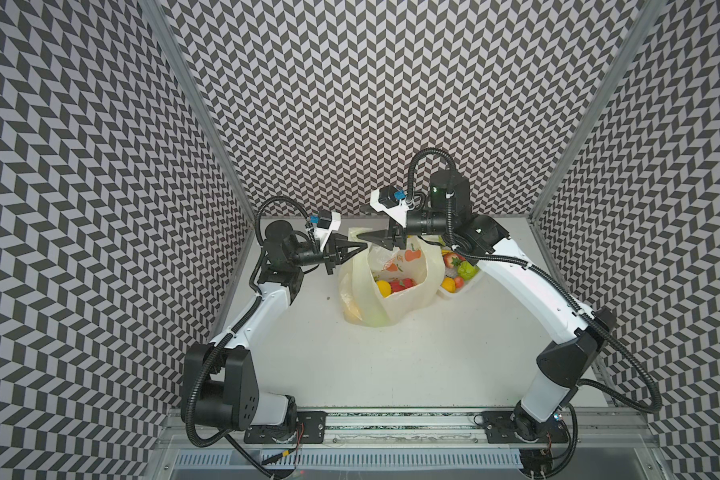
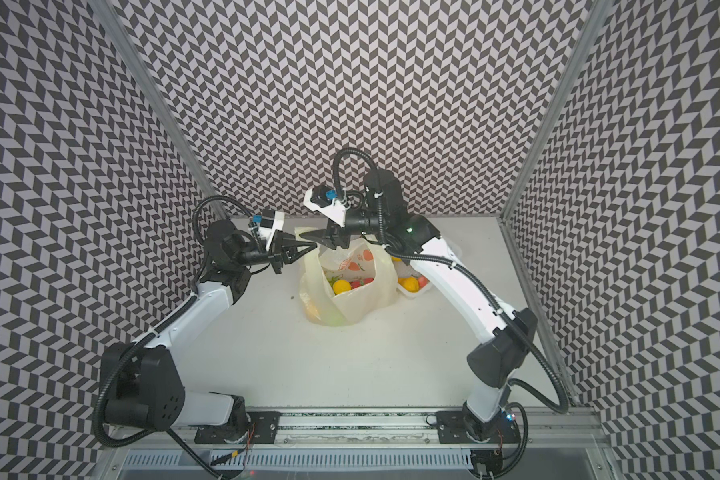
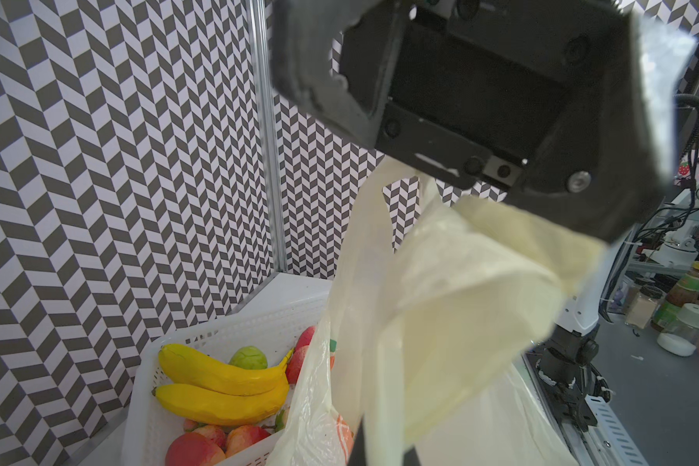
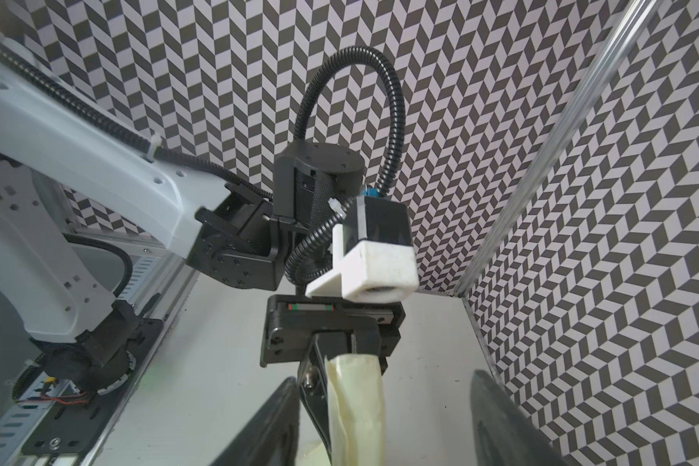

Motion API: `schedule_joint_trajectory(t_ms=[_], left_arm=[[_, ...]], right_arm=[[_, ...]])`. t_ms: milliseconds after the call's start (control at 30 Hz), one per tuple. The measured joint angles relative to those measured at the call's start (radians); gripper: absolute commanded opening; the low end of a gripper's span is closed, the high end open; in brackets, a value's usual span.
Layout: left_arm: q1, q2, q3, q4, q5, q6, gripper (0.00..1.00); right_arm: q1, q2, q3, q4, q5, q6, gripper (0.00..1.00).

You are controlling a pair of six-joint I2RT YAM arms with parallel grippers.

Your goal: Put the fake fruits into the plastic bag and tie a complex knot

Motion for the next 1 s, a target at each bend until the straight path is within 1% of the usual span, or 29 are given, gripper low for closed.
schedule_joint_trajectory(t_ms=[100, 167, 200, 267, 300, 367, 400, 500, 567, 633, 767, 833, 933, 1000], left_arm=[[0.0, 0.0, 0.0, 0.0, 0.003, 0.001, 0.0], [-0.001, 0.0, 0.0, -0.001, 0.006, 0.001, 0.0], [-0.001, 0.0, 0.0, -0.001, 0.006, 0.001, 0.0], [-0.001, 0.0, 0.001, -0.002, 0.007, 0.002, 0.0], [-0.001, 0.0, 0.001, -0.002, 0.009, 0.002, 0.01], [-0.001, 0.0, 0.001, -0.003, 0.01, 0.002, 0.05], [-0.001, 0.0, 0.001, -0.003, 0.01, 0.002, 0.08], [-0.002, -0.005, 0.001, -0.014, 0.01, 0.01, 0.16], [-0.008, -0.013, 0.001, -0.038, 0.001, 0.035, 0.18], [-0.02, -0.025, -0.006, -0.057, -0.015, 0.06, 0.18], [-0.034, -0.05, -0.068, -0.052, -0.052, 0.078, 0.15], [-0.039, -0.054, -0.121, -0.023, -0.074, 0.069, 0.12], [-0.046, -0.055, -0.2, 0.016, -0.107, 0.053, 0.06], [-0.052, -0.055, -0.248, 0.066, -0.125, 0.036, 0.05]], right_arm=[[0.014, 0.013, 0.004, -0.016, 0.0, -0.009, 0.56], [0.016, 0.021, 0.004, -0.028, 0.0, -0.012, 0.52], [0.016, 0.025, 0.004, -0.035, 0.0, -0.015, 0.49], [0.016, 0.031, 0.004, -0.046, 0.001, -0.021, 0.36], [0.016, 0.033, 0.004, -0.049, 0.002, -0.022, 0.27], [0.016, 0.035, 0.004, -0.053, 0.006, -0.023, 0.07], [0.016, 0.036, 0.004, -0.055, 0.009, -0.023, 0.0], [0.016, 0.039, 0.011, -0.058, 0.022, -0.019, 0.0], [0.016, 0.044, 0.026, -0.063, 0.027, -0.012, 0.0], [0.016, 0.045, 0.04, -0.067, 0.031, -0.002, 0.0], [0.016, 0.045, 0.053, -0.071, 0.046, 0.02, 0.0], [0.015, 0.045, 0.053, -0.071, 0.053, 0.031, 0.0], [0.015, 0.045, 0.053, -0.073, 0.062, 0.047, 0.0], [0.013, 0.047, 0.053, -0.091, 0.066, 0.056, 0.0]])
